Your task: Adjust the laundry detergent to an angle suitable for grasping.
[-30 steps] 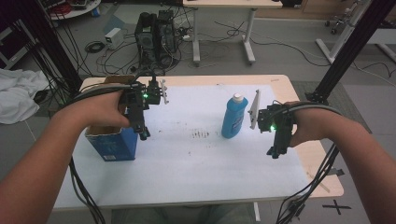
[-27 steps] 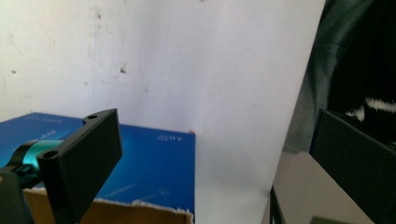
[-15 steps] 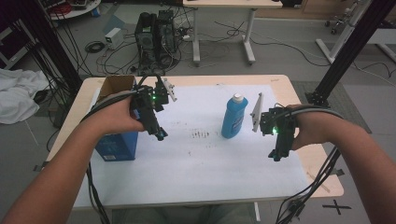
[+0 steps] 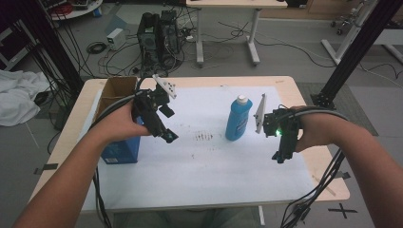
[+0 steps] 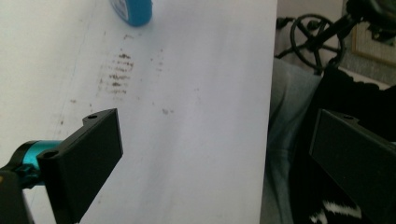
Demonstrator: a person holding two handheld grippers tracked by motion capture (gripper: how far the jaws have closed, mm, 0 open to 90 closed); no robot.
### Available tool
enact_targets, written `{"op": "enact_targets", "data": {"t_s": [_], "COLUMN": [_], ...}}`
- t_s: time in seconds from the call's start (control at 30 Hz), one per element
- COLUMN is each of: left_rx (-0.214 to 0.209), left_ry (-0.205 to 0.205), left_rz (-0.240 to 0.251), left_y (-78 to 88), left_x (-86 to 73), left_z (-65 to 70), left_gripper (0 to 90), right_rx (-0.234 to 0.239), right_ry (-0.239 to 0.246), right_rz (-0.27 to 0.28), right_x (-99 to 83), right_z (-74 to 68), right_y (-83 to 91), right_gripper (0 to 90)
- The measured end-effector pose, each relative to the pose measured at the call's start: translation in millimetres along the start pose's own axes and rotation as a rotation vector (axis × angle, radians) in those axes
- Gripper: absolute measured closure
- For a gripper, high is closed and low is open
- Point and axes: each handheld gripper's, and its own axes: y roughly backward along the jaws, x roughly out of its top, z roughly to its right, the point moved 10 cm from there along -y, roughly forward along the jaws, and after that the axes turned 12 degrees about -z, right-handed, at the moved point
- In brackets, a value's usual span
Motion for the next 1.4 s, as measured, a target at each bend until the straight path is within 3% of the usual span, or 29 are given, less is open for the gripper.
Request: {"op": "enact_targets", "data": {"t_s": [0.07,0.13,0.23,0.3,0.33,0.43,0.5,0.6,0.73,0.77,0.93,1.13,1.17,1.23,1.4], "left_rx": [0.014,0.002,0.012,0.013,0.016,0.036,0.039,0.07,0.099,0.113,0.15,0.182,0.205,0.202,0.182], "left_ry": [0.015,0.027,0.038,0.061,0.037,0.081,0.085,0.096,0.107,0.141,0.156,0.212,0.223,0.236,0.249], "left_rz": [0.039,0.085,0.089,0.136,0.136,0.195,0.22,0.221,0.257,0.284,0.308,0.363,0.378,0.405,0.415], "left_y": [-2.4,-5.6,-10.2,-15.2,-16.2,-22.4,-26.0,-32.7,-38.9,-43.8,-52.6,-60.8,-62.5,-65.6,-81.9], "left_x": [3.0,7.7,10.5,16.9,17.7,26.6,31.4,36.5,44.7,51.2,63.0,76.6,80.3,85.8,99.4], "left_z": [-1.6,-1.9,-5.1,-6.0,-7.9,-9.9,-12.2,-16.6,-21.0,-22.8,-29.7,-39.2,-43.7,-46.5,-49.4], "left_gripper": [2.4,2.3,2.3,2.3,2.3,2.3,2.3,2.3,2.3,2.3,2.3,2.3,2.3,2.3,2.3], "right_rx": [-0.001,-0.002,0.001,-0.005,-0.003,-0.001,0.0,0.001,0.003,0.0,0.008,0.012,0.012,0.017,0.019], "right_ry": [-0.003,0.001,-0.005,0.012,0.006,-0.004,0.0,-0.002,-0.008,0.001,-0.01,-0.015,-0.01,-0.014,-0.001], "right_rz": [-0.006,-0.004,-0.002,-0.002,-0.002,-0.002,-0.002,-0.005,-0.002,-0.003,-0.012,-0.009,-0.013,-0.014,-0.011], "right_x": [-0.4,-0.1,0.3,-0.3,-0.4,-1.2,-2.4,-4.2,-4.8,-6.1,-9.0,-10.5,-10.8,-10.2,-9.0], "right_z": [0.7,1.3,1.1,1.9,1.2,-0.3,-0.5,-0.9,-1.5,-0.8,-2.0,-2.3,-2.1,-2.6,-1.3], "right_y": [-0.1,-0.1,0.5,0.8,0.9,0.8,0.8,0.6,-0.1,-0.8,-3.4,-6.2,-6.9,-7.9,-9.8], "right_gripper": [11.9,11.9,11.9,11.9,11.9,11.9,12.0,11.9,11.9,12.0,11.9,12.0,11.9,11.9,11.9]}}
